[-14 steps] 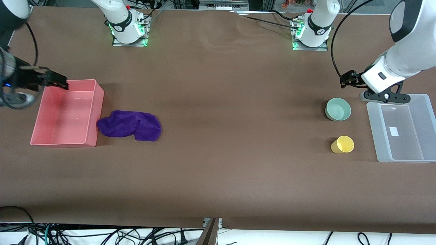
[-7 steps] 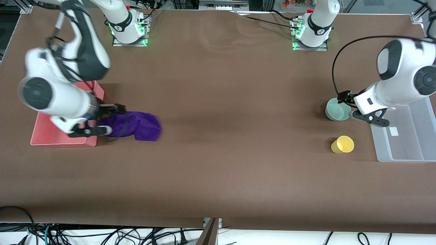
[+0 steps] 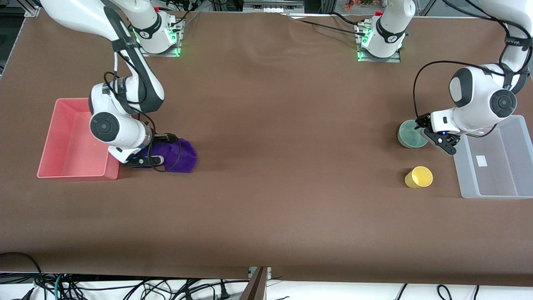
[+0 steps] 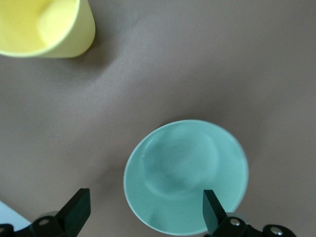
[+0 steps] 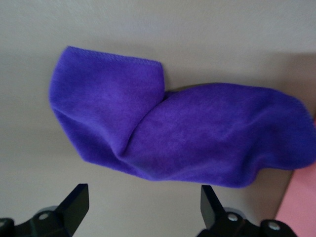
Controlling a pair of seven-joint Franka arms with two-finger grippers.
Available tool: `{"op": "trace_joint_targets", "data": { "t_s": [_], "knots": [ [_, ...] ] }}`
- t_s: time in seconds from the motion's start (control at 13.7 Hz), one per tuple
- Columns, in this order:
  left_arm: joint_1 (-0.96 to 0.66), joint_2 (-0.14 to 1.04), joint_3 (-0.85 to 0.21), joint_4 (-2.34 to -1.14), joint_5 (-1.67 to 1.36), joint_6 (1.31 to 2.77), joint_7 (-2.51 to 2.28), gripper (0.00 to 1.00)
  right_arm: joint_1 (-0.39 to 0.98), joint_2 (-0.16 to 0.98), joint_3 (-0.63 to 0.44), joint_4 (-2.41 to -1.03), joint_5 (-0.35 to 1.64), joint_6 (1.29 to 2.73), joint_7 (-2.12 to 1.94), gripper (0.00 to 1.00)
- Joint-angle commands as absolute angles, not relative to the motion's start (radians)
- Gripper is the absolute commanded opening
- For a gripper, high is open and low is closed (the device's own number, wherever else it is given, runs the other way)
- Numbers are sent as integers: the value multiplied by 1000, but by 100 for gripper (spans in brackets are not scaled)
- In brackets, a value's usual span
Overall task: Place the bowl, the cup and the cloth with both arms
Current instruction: 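Grasp the purple cloth with the right gripper while the left gripper grasps the bowl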
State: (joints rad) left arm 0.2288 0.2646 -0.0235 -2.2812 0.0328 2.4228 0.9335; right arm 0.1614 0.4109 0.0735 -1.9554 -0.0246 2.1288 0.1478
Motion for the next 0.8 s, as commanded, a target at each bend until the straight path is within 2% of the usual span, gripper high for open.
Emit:
{"op": "trace_joint_targets", "data": {
  "t_s": [0.0,0.15,0.22,0.29,0.36,0.44,0.51,0.66,0.73],
  "knots": [
    [267,334,-32,-2272,32,2482,991,75,160,423,83,-2028,-26,2235,156,100],
    [268,365,-32,-2269,32,2485,991,20,160,448,83,-2052,-25,2305,156,100],
    [268,370,-32,-2264,29,2485,991,1,160,457,83,-2051,-25,2319,156,96],
    [268,370,-34,-2264,29,2484,991,0,161,462,83,-2051,-26,2327,155,71],
    [267,370,-34,-2261,25,2484,991,0,163,463,83,-2051,-26,2330,155,38],
    [267,368,-34,-2257,25,2482,991,0,163,465,83,-2051,-26,2326,153,9],
    [267,364,-35,-2255,23,2477,989,0,163,465,83,-2049,-26,2319,155,0],
    [267,339,-38,-2229,23,2441,989,0,163,463,83,-2040,-26,2318,141,0],
    [265,322,-38,-2200,23,2377,989,0,163,459,83,-2030,-26,2312,135,0]
  ]
}}
